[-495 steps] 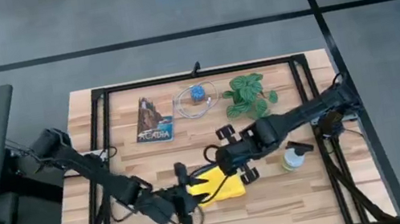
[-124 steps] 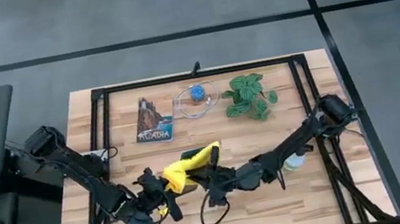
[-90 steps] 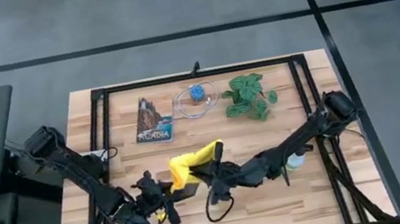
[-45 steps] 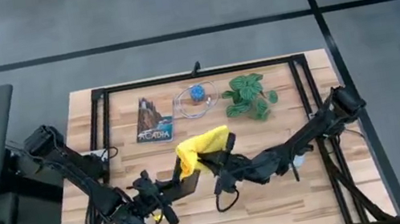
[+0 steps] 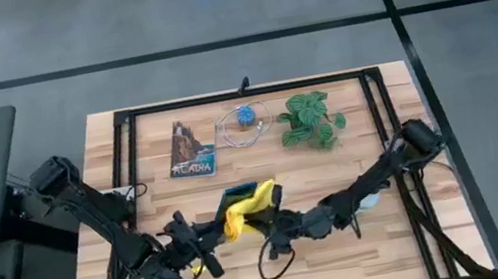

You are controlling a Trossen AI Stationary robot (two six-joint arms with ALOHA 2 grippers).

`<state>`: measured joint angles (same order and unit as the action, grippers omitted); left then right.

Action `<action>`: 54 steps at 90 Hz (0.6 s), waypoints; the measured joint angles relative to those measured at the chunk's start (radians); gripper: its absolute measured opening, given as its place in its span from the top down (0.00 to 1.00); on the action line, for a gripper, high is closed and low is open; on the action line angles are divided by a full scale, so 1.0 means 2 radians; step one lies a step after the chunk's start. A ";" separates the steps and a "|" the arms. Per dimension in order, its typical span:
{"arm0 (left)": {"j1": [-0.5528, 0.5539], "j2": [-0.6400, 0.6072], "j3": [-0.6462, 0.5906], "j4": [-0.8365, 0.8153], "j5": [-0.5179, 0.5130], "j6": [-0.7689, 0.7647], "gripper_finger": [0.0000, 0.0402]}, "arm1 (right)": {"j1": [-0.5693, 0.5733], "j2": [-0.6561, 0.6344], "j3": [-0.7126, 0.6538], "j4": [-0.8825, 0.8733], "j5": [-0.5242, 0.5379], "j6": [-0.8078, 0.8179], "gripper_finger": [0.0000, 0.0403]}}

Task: Apply microfiber cloth
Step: Wipe the blue tablet with the microfiber cloth

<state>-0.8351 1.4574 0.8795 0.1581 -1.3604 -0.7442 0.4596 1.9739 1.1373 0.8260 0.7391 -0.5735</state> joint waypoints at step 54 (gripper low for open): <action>0.024 -0.001 0.000 0.039 0.017 0.016 0.97 | 0.022 0.037 0.075 0.034 0.036 -0.056 0.99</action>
<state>-0.7876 1.4559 0.8799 0.2362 -1.3273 -0.7121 0.5040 2.0472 1.2873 0.8941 0.8109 -0.6858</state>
